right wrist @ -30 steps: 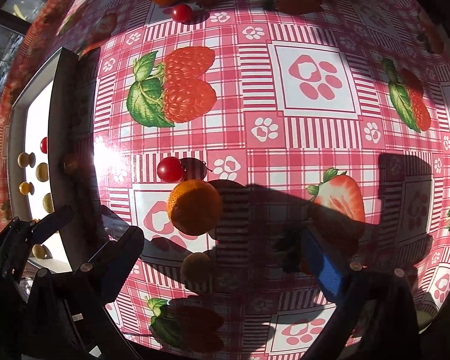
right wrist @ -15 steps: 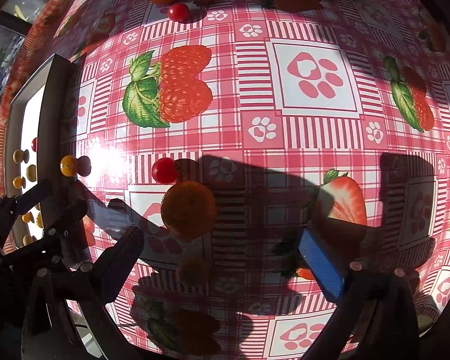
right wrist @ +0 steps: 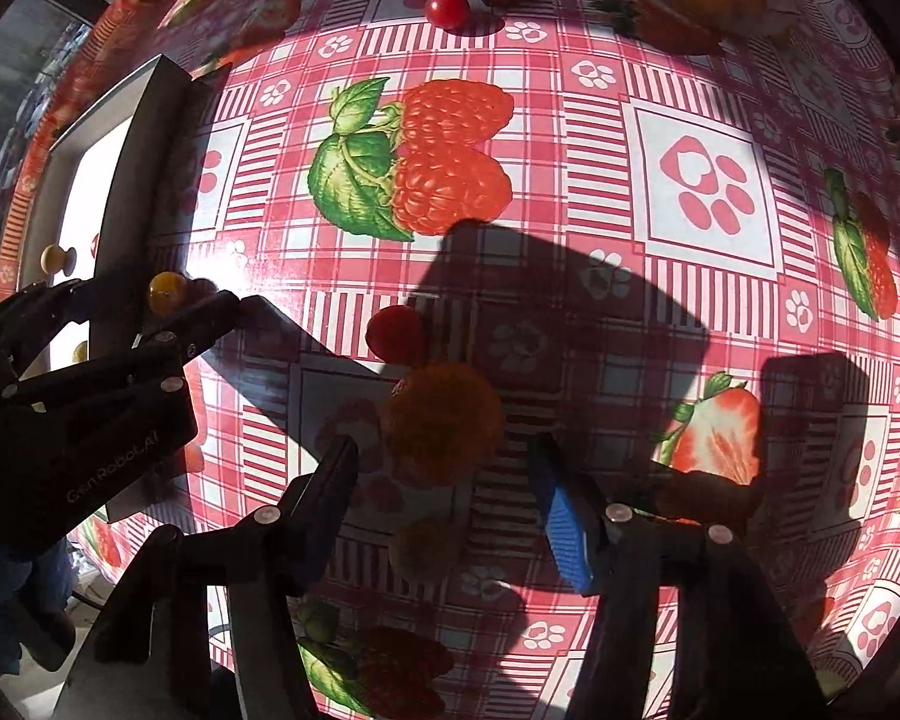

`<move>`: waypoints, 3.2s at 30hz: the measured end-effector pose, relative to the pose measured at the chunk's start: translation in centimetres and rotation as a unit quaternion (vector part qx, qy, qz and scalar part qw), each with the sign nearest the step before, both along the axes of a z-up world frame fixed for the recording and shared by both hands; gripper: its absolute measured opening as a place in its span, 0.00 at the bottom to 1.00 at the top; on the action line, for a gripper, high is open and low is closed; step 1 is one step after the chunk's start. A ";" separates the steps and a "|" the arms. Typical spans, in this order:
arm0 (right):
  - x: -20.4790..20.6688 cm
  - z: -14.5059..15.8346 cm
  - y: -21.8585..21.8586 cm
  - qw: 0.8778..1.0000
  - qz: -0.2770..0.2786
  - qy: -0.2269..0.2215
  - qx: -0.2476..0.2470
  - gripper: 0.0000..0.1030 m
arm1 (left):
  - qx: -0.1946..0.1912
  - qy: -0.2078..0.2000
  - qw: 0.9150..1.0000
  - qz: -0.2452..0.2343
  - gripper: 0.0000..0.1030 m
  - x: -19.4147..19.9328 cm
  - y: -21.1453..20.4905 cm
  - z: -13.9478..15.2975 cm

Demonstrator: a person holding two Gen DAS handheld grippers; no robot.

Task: Organize fruits
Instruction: 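Grasp a mandarin with the right tool while the left tool grasps a yellow cherry tomato, then carry the mandarin and yellow tomato into the tray and open both tools, then move both open tools back over the fruits on the tablecloth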

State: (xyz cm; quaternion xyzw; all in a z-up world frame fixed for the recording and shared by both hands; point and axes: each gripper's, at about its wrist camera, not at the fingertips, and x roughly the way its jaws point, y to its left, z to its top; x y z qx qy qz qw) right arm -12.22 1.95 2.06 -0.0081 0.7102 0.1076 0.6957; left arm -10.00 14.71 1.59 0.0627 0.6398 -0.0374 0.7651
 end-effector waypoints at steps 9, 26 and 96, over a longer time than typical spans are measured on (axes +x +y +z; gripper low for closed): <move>-0.1 1.3 -1.1 0.999 -0.022 -0.009 0.035 0.35 | -0.062 0.016 0.998 0.019 0.23 -0.9 1.0 0.6; 1.6 1.7 -1.0 0.999 -0.003 -0.008 0.034 0.46 | -0.075 -0.007 0.996 0.036 0.23 -2.0 3.0 3.4; 7.9 2.0 24.9 0.978 0.193 -0.033 0.069 0.80 | -0.007 -0.022 0.985 0.173 0.69 -5.2 17.0 2.4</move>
